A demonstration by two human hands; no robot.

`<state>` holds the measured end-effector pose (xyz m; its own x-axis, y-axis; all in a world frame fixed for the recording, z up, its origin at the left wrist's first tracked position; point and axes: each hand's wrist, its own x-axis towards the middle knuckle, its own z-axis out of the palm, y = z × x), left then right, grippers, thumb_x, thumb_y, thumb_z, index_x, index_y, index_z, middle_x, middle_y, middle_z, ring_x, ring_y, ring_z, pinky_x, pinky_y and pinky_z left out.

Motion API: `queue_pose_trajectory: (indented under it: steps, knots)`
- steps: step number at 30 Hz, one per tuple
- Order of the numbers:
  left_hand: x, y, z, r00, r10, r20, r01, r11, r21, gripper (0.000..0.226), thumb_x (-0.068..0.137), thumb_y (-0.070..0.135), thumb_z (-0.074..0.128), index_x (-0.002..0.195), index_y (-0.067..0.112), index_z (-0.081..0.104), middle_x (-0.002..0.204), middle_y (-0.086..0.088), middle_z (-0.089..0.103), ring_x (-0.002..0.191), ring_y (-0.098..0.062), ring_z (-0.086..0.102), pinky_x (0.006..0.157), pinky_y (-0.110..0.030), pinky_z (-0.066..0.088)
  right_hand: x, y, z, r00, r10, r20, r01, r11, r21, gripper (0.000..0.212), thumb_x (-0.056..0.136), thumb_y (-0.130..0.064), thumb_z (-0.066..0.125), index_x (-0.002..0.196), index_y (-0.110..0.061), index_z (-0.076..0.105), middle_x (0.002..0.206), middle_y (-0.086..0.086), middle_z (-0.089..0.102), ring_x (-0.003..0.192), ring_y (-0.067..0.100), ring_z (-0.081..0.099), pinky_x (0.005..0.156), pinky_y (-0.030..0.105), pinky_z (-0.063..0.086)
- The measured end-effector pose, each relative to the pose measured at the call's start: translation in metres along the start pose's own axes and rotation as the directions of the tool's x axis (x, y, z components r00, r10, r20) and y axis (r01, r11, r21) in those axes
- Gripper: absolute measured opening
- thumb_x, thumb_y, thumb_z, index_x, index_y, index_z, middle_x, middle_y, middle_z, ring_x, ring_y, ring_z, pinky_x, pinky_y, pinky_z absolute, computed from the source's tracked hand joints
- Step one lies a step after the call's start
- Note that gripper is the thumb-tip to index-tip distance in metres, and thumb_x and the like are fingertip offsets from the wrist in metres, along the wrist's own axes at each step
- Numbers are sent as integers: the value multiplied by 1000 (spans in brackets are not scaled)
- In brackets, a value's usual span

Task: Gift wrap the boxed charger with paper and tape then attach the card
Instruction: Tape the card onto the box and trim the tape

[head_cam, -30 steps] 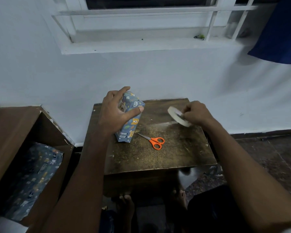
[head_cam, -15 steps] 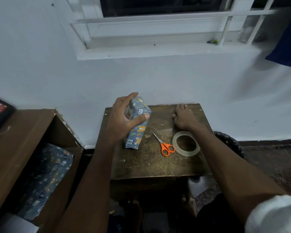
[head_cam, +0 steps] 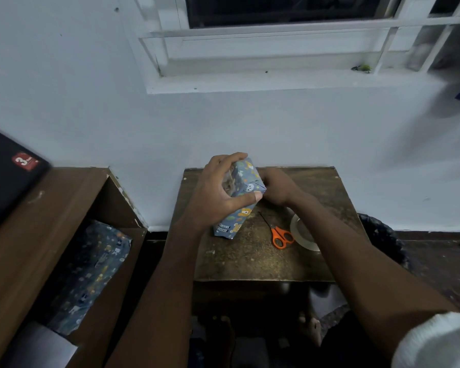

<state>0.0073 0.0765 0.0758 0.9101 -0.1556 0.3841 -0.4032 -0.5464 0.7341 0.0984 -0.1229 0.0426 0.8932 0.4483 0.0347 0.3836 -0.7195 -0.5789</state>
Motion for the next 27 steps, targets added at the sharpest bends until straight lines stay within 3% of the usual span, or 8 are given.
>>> queue_pose_trajectory:
  steps: [3, 6, 10, 13, 18, 20, 23, 27]
  knots:
    - [-4, 0, -4, 1000, 22, -7, -22, 1000, -17, 82, 71, 55, 90, 143, 36, 57, 133, 9, 54, 126, -8, 58, 103, -33, 52, -14, -13, -13, 992, 92, -91, -57, 944, 326, 12, 94, -13, 70, 94, -14, 82, 81, 1, 78, 73, 8, 67, 73, 31, 57]
    - [-7, 2, -5, 998, -28, -58, 24, 997, -68, 77, 74, 60, 83, 142, 36, 58, 134, 10, 56, 125, -5, 58, 95, -18, 49, -37, -40, -30, 988, 151, -37, -76, 679, 730, 22, 104, -20, 60, 113, -12, 79, 108, 5, 80, 104, 19, 75, 90, 34, 60]
    - [-10, 9, -6, 974, -207, -96, 182, 958, -221, 60, 87, 69, 66, 139, 39, 62, 132, 6, 65, 121, -5, 62, 100, -23, 51, -69, -50, -37, 987, 9, 163, -144, 524, 839, 43, 107, -37, 53, 145, -18, 59, 138, 5, 68, 129, 26, 64, 104, 50, 55]
    - [-9, 24, 3, 946, -315, -71, 295, 933, -203, 70, 93, 83, 46, 137, 31, 64, 129, 2, 69, 115, -9, 66, 93, -15, 52, -84, -58, -34, 967, -77, 242, -185, 439, 879, 54, 100, -33, 61, 151, -19, 51, 144, 10, 63, 129, 29, 64, 99, 43, 58]
    - [-2, 14, 25, 911, -396, -112, 402, 915, 37, 98, 86, 96, 6, 143, 37, 61, 135, -8, 66, 129, -29, 59, 109, -53, 49, -90, -74, -23, 978, 57, 200, -205, 431, 879, 41, 95, -5, 70, 135, -2, 60, 126, 16, 73, 107, 28, 74, 80, 32, 61]
    - [-1, 25, 17, 905, -401, -139, 410, 911, 37, 74, 102, 78, 24, 151, 33, 54, 138, -6, 63, 124, -24, 62, 103, -41, 52, -88, -70, -26, 977, 111, 184, -209, 293, 933, 36, 95, 2, 63, 131, 2, 62, 118, 16, 75, 99, 26, 76, 76, 33, 62]
    - [1, 30, 2, 860, -508, -56, 482, 843, -239, 46, 110, 49, 50, 149, 25, 56, 112, 10, 69, 93, -3, 67, 66, -10, 51, -81, -57, -32, 971, 157, 178, -196, 104, 975, 41, 88, -4, 54, 127, 5, 62, 125, 18, 72, 107, 33, 72, 86, 41, 63]
    - [-5, 26, -2, 851, -518, 83, 511, 783, -356, 31, 110, 45, 51, 102, 28, 75, 81, 25, 78, 81, 7, 74, 62, -5, 50, -78, -54, -33, 972, 171, 160, -162, -2, 987, 35, 89, 1, 41, 76, -10, 71, 110, 14, 72, 96, 31, 72, 89, 43, 60]
